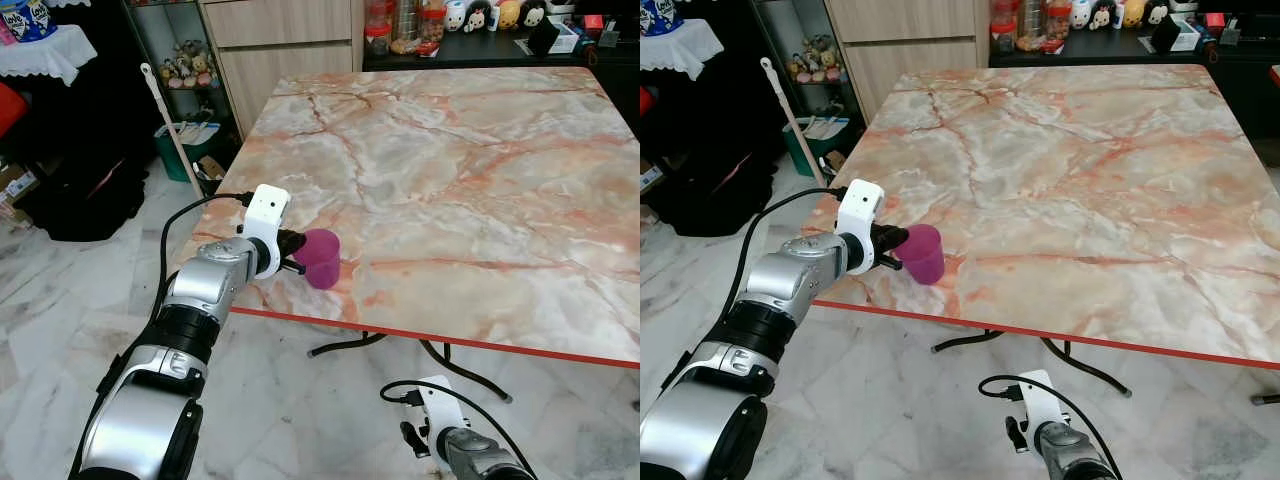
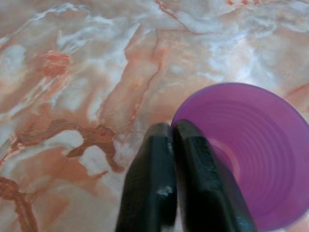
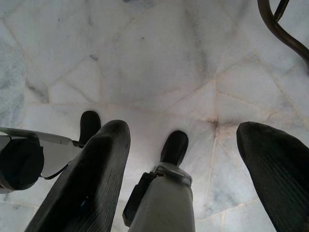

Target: Setting the table

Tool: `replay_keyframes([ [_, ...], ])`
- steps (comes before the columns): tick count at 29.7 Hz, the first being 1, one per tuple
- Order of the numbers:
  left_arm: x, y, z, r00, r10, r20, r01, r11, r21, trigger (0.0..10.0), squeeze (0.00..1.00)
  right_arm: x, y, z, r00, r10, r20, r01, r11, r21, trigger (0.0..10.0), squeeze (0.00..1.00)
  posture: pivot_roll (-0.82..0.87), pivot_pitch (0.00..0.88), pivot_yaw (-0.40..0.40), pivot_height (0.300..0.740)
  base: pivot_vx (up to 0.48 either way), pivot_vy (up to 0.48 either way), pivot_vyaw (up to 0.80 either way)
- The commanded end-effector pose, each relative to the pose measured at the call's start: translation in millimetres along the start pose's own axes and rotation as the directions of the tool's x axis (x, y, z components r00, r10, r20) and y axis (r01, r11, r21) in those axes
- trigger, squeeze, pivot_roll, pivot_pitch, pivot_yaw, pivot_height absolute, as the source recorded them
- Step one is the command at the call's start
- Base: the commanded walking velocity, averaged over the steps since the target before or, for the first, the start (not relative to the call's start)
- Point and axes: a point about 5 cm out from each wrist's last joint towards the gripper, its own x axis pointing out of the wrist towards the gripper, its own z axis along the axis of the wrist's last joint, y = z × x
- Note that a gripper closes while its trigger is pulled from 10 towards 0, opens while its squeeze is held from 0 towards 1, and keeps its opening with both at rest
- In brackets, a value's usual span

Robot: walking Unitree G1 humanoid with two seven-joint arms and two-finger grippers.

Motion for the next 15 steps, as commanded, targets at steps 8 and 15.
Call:
replay_keyframes([
  [8,-1.5,5.1,-0.8,0.999,0.009,-0.041,-0.007,0.999,0.036,0.0,0.00,0.7,5.7,0.1,1.000,0.016,-0.007,-0.016,1.000,-0.006,10.0,0.00,-0.02,0.065,0.129,0.740,0.000,0.000,0.00],
  [15,-2.5,6.0,-1.0,0.999,0.008,-0.038,-0.007,0.999,0.037,0.0,0.00,0.7,5.3,0.1,1.000,0.017,-0.008,-0.017,1.000,-0.006,10.0,0.00,-0.02,0.063,0.128,0.740,0.000,0.000,0.00],
])
